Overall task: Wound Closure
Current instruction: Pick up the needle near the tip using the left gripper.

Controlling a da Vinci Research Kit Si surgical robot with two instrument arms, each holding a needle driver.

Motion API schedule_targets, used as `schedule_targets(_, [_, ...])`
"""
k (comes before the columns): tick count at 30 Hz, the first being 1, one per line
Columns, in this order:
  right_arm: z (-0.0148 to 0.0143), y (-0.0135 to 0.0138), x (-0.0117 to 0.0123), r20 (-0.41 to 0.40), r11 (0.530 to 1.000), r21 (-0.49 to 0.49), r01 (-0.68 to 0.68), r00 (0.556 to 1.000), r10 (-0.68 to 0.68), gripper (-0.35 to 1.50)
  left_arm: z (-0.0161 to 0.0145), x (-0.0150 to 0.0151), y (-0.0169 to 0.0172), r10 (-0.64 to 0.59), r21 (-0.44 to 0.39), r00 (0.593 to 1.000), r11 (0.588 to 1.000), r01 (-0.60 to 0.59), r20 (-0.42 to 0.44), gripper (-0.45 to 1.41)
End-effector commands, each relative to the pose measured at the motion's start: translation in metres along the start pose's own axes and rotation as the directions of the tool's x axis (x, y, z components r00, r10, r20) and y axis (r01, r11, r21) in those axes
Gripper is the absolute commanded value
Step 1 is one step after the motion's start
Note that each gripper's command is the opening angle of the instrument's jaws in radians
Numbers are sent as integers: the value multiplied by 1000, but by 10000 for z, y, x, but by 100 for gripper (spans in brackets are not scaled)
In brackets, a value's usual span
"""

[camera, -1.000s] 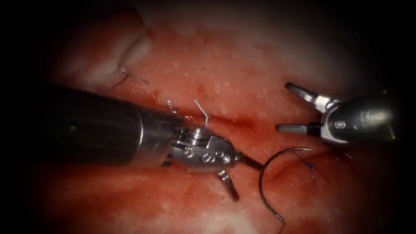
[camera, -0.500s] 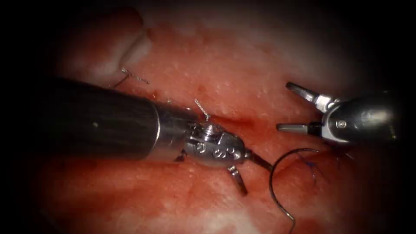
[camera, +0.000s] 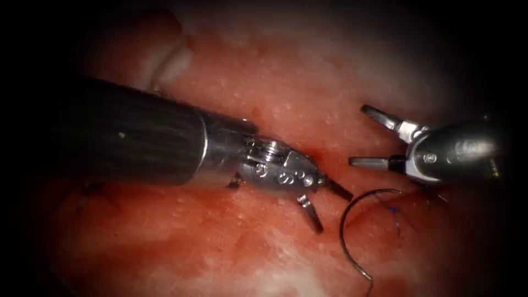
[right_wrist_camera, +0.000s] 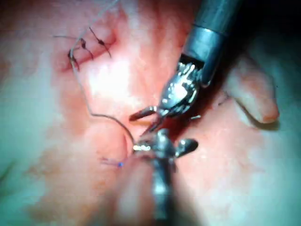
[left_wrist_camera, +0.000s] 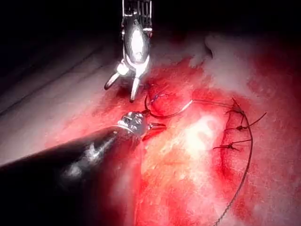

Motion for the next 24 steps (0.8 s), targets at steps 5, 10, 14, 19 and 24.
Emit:
schedule_targets(5, [7,-7,-1,-1,1000,1,1,1000,-1,121,12,-10,-11,1,-16,1000,1000,-1,-6,50])
schedule_targets(10, [7,-7,-1,-1,1000,1,1,1000,-1,121,13,-19,-15,5,-22,1000,1000,-5,-5,50])
schedule_targets(14, [7,-7,-1,-1,1000,1,1,1000,-1,121,14,-19,-17,18,-26,1000,999,-18,-15,49])
schedule_targets(19, [6,-5,-2,-3,1000,4,1,1000,-1,121,16,-15,-16,39,-13,999,999,-39,-36,47])
schedule_targets(24, [-8,6,-9,12,1000,-9,1,1000,-1,121,16,-12,-16,58,-15,997,998,-59,-47,45])
